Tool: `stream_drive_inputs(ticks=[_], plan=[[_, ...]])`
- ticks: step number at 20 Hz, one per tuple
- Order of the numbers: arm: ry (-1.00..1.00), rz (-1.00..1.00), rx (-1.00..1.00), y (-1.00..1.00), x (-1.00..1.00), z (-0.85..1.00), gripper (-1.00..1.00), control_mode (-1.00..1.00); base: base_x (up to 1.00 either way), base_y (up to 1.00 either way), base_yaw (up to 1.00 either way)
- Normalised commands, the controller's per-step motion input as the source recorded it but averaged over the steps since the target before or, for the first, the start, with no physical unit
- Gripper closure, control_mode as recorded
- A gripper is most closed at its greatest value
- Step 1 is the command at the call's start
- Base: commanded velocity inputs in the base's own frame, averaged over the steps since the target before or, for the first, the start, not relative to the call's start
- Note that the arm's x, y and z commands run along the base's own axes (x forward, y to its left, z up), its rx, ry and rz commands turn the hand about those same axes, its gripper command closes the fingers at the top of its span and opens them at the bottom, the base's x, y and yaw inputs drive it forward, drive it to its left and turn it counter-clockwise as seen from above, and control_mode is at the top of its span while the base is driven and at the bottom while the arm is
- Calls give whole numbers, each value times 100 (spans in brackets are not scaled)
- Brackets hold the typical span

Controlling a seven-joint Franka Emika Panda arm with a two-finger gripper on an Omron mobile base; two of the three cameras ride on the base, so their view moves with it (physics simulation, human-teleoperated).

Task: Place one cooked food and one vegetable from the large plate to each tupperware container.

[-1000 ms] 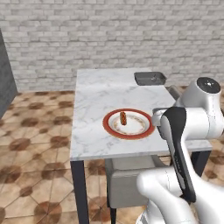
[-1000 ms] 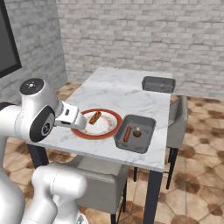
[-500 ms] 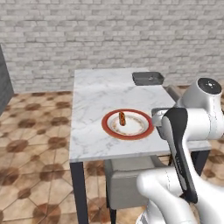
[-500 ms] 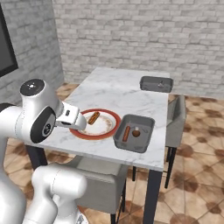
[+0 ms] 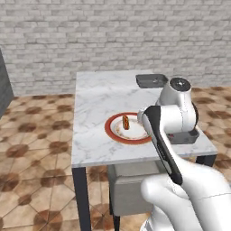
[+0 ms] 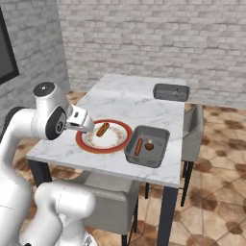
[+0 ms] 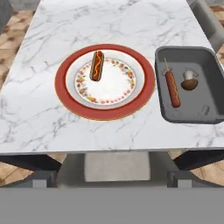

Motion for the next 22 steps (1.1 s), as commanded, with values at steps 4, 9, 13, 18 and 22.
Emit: stream_drive_inputs(ticks=[4,9,13,18,22], plan=[[6,-4,0,23,100,-39,-100,-100,0,0,0],[5,-2,0,10,96,-41,-100,-100,0,0,0],[7,-2,0,5,84,-38,-100,-100,0,0,0],[6,0,0,0,65,-44,-100,-100,0,0,0],[7,0,0,0,67,-57,-100,-100,0,0,0]])
